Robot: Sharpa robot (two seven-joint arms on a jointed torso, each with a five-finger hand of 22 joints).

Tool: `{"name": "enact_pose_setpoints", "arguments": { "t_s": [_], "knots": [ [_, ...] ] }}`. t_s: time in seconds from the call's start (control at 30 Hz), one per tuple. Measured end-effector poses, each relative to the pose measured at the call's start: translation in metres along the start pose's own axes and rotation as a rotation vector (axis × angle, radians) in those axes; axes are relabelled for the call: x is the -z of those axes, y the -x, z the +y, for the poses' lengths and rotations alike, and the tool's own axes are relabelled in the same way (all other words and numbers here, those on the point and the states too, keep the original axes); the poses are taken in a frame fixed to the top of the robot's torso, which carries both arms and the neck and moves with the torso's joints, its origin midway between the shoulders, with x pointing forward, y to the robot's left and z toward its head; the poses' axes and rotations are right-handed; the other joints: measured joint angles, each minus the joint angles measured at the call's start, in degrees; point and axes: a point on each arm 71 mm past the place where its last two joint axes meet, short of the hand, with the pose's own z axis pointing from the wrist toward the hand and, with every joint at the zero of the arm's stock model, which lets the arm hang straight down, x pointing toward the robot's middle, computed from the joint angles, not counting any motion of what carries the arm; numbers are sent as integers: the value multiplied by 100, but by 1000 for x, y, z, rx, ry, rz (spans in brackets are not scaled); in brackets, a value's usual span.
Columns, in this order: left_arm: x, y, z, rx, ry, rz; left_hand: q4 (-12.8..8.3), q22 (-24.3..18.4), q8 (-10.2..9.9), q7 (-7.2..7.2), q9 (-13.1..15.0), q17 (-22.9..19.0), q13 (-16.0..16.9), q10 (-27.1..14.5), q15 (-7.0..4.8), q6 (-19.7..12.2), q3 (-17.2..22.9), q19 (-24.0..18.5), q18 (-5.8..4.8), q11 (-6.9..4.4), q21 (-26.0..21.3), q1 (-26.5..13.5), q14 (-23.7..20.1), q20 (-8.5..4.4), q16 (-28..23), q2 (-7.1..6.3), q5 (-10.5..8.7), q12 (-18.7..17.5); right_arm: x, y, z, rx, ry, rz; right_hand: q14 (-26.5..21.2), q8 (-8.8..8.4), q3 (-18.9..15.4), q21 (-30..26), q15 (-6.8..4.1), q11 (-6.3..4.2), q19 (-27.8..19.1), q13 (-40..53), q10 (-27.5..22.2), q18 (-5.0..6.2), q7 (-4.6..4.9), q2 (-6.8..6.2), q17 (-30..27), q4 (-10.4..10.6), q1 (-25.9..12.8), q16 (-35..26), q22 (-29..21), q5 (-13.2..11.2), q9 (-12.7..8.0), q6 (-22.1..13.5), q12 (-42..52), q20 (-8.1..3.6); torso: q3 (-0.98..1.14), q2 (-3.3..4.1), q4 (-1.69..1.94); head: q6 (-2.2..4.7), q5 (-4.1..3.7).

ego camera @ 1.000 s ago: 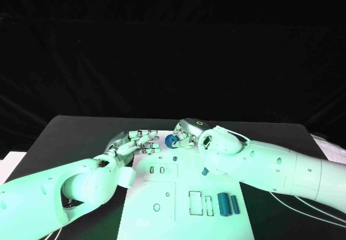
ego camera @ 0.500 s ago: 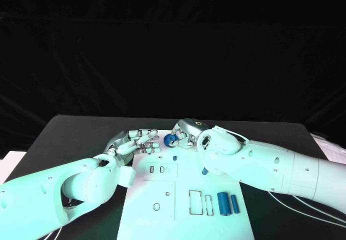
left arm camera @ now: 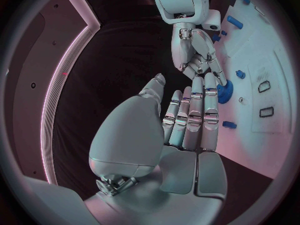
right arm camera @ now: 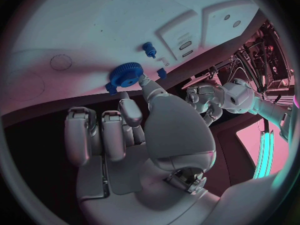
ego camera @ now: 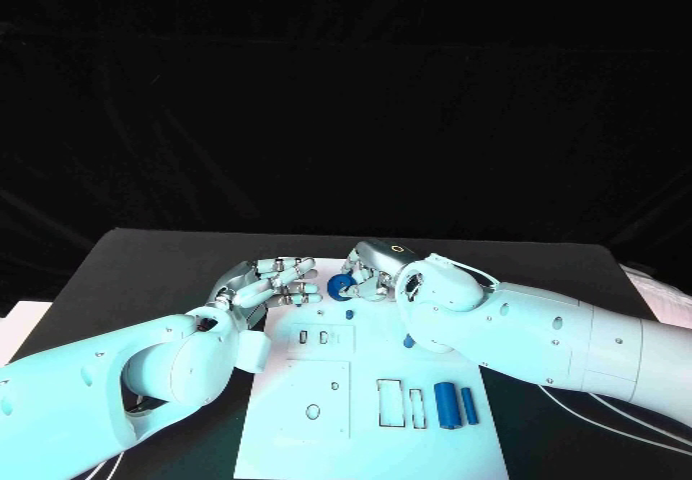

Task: Assemble the parts on the task board

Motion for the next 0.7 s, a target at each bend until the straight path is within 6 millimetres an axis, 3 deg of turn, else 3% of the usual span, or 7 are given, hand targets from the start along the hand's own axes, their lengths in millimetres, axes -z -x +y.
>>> {"name": "enact_pose_setpoints", "arguments": {
  "t_s": [0.47,0.6,0.7],
  "knots": [
    [0,1,0,-1,1,-2,-14,0,0,0,0,5,0,0,0,0,-14,0,0,0,0,0,0,0,0,0,0,0,6,4,-6,-15,-8,-29,20,0,-174,-74,20,41,-83,-390,-247,0,29,-30,-1,143,-30,-89,-26,22,-13,-192,-400,40,1,0,2,-5,-19],
    [0,2,0,-1,1,-4,-14,0,0,0,0,5,0,0,0,0,-14,0,0,0,0,0,0,0,1,0,0,0,17,10,-20,-31,-15,-47,20,0,-177,-74,20,39,-83,-331,-245,1,29,-51,-1,140,18,-89,-2,88,-6,-192,-355,40,1,-2,0,3,-32],
    [1,3,0,-2,1,-7,-14,0,0,0,0,5,0,0,0,0,-14,0,0,0,0,0,0,0,2,0,0,0,31,21,-38,-57,-16,-56,20,0,-180,-74,20,-1,-83,-248,-179,0,-10,35,-1,118,208,-89,2,147,10,-153,-269,40,1,-9,-10,10,-45]
  ]
}}
